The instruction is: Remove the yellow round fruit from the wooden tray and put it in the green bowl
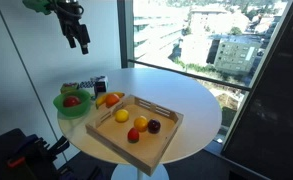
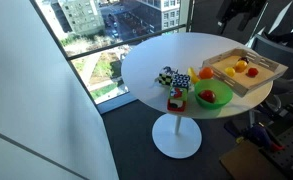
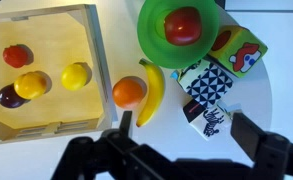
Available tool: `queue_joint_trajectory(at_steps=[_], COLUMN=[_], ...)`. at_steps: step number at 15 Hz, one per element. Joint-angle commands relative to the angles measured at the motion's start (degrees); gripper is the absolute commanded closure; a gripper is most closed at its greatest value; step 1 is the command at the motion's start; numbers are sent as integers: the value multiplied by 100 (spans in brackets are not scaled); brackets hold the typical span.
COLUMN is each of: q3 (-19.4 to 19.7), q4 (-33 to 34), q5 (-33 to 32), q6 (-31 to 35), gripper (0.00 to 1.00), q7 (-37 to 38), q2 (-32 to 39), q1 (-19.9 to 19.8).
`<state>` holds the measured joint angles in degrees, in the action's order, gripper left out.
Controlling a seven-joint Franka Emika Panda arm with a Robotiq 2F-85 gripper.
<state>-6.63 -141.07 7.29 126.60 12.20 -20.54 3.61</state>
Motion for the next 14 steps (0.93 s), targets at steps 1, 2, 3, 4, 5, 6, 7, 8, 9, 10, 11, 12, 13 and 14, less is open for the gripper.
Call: queue_joint_trajectory(at_steps=[1, 2, 3, 4, 5, 6, 7, 8, 9, 10, 11, 12, 13, 14], q3=[16, 16, 16, 16, 16, 16, 16, 16, 16, 16, 1, 1, 8, 9], q4=[13, 16, 16, 17, 17, 17, 17, 17, 17, 17, 54, 69, 98, 116], q5=[-9, -9, -9, -9, -9, -9, -9, -9, -9, -9, -90, -135, -178, -238], q6=[-12, -12, -12, -12, -12, -12, -12, -12, -12, -12, -36, -46, -59, -78], gripper=[0, 0, 0, 0, 0, 0, 0, 0, 0, 0, 0, 0, 0, 0], q7=[5, 5, 5, 5, 5, 5, 5, 4, 4, 4, 69, 81, 96, 113], q2=[-1, -2, -2, -2, -2, -2, -2, -2, -2, -2, 31, 46, 59, 68], q1=[15, 15, 15, 15, 15, 15, 15, 15, 15, 15, -27, -48, -80, -110])
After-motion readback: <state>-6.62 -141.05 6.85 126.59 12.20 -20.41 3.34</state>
